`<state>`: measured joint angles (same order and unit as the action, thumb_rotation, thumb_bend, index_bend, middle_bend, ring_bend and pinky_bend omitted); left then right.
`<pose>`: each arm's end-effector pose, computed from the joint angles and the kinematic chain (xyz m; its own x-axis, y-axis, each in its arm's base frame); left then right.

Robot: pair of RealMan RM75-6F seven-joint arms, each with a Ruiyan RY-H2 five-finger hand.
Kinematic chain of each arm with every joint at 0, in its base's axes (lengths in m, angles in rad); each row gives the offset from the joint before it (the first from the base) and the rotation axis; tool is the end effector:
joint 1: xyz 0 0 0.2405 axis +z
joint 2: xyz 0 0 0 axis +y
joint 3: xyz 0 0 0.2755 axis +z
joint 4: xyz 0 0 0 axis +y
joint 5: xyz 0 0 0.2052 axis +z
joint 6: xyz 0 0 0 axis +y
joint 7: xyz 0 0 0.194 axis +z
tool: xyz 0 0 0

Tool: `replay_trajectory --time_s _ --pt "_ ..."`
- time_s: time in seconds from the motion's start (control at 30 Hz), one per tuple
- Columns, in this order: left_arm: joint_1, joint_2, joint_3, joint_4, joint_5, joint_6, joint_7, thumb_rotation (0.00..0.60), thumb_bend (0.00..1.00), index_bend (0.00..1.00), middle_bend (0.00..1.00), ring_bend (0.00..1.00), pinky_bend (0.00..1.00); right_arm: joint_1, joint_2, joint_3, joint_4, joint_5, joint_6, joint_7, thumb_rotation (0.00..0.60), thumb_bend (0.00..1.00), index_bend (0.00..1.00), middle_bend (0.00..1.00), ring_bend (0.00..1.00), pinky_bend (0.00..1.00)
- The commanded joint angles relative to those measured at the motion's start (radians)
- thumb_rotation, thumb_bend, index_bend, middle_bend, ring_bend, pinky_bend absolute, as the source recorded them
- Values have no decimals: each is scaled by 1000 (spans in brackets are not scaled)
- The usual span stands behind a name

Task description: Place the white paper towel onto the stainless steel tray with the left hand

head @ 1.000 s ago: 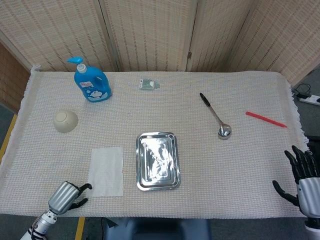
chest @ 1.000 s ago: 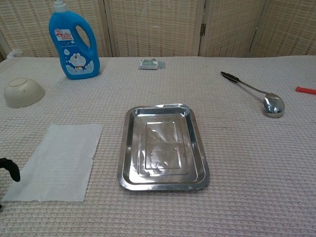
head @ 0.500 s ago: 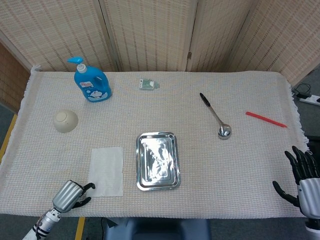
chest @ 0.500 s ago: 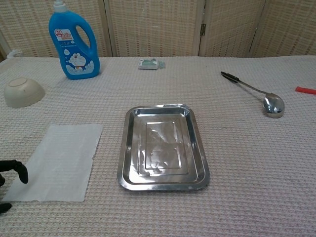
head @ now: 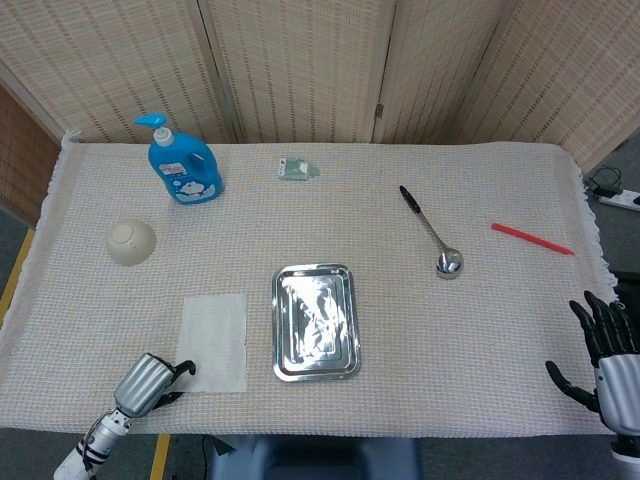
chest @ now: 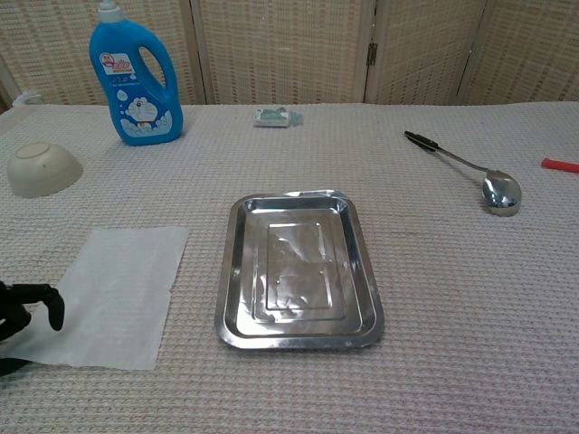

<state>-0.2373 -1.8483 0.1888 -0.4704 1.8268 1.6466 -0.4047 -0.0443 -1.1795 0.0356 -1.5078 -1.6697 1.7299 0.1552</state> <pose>-0.3147 0.2401 -0.0320 0.4364 0.0760 0.8965 0.7594 -0.5654 -0.3218 -0.3200 -0.1827 0.1869 0.2813 0.1631 0.9456 -0.9512 -0.0830 0.2973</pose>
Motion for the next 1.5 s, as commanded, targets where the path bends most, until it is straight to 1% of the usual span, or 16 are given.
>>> replay_trajectory --time_s 0.03,0.23,0.37,0.6,0.77,0.93,1.07,1.13,1.2,1.3,1.4,1.5 --pt "-2 -35 -12 49 -6 40 -30 600 445 569 1000 1000 1000 1 2 -2 -2 1 -4 -1 600 315 0 0 0 0" --pt "4 -95 -12 152 -13 55 -69 600 516 609 1000 1000 1000 1 6 -2 -7 3 -7 0 600 315 0 0 0 0" --pt "4 -113 -22 184 -25 79 -85 600 564 620 1000 1000 1000 1 9 -3 -8 3 -8 4 600 315 0 0 0 0" --pt "-22 -118 -69 201 -64 169 -97 600 577 625 1000 1000 1000 -2 10 -6 -11 -3 -3 4 600 315 0 0 0 0" --pt "-58 -100 -112 183 -95 228 -88 600 576 623 1000 1000 1000 -3 9 -9 -12 -8 -1 -1 600 315 0 0 0 0" --pt "-101 -75 -168 118 -134 273 -79 600 575 618 1000 1000 1000 -6 8 -8 -14 -7 2 -4 600 315 0 0 0 0" --pt "-142 -47 -182 49 -130 294 -38 600 575 613 1000 1000 1000 -6 9 -9 -15 -9 2 -3 600 315 0 0 0 0" --pt "-161 -33 -191 -16 -129 297 -16 600 575 612 1000 1000 1000 -8 10 -10 -16 -12 6 -2 600 315 0 0 0 0" --pt "-176 -26 -195 -87 -125 291 14 600 575 610 1000 1000 1000 -9 10 -11 -17 -14 9 -2 600 315 0 0 0 0" --pt "-204 -21 -186 -181 -93 284 104 600 575 606 1000 1000 1000 -13 13 -14 -20 -21 18 1 600 315 0 0 0 0" --pt "-233 -15 -177 -263 -65 247 190 600 575 605 1000 1000 1000 -19 19 -11 -24 -27 39 13 600 315 0 0 0 0" --pt "-262 -4 -182 -337 -51 207 252 600 575 605 1000 1000 1000 -26 25 -7 -26 -29 57 28 600 315 0 0 0 0"
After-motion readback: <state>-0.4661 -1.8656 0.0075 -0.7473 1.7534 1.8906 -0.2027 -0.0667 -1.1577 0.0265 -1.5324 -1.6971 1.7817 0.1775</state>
